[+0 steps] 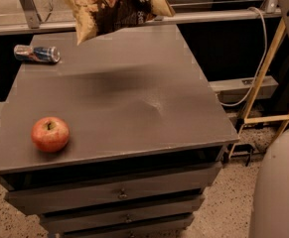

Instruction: Move brown chip bag near apple

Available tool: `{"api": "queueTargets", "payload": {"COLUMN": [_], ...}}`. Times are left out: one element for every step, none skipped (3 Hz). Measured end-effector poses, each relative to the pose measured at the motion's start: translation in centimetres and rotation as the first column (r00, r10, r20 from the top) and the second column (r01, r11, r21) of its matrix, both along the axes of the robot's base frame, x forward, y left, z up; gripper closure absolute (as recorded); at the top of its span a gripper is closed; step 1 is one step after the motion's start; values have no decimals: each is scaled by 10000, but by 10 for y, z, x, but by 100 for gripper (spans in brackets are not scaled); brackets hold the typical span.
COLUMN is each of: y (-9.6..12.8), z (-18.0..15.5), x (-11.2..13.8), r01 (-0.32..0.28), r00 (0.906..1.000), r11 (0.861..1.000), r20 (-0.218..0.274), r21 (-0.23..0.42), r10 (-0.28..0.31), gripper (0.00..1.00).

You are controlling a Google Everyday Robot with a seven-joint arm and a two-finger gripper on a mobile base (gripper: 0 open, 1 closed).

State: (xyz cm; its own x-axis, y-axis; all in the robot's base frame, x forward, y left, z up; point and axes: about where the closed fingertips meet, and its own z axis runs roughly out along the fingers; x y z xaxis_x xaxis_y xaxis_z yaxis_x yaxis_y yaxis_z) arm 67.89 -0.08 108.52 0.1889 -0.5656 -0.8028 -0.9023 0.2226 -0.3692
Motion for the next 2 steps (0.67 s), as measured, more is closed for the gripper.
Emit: {"api": "queueTargets", "payload": {"y": [5,2], "z": [-4,-27], "x": [-45,-81], "r01": [-237,-94], "r00": [9982,9921], "r11": [9983,9955], "r20": [-555,-1252], "r21": [-538,-945], "r10": [207,-25], "gripper": [100,100]}}
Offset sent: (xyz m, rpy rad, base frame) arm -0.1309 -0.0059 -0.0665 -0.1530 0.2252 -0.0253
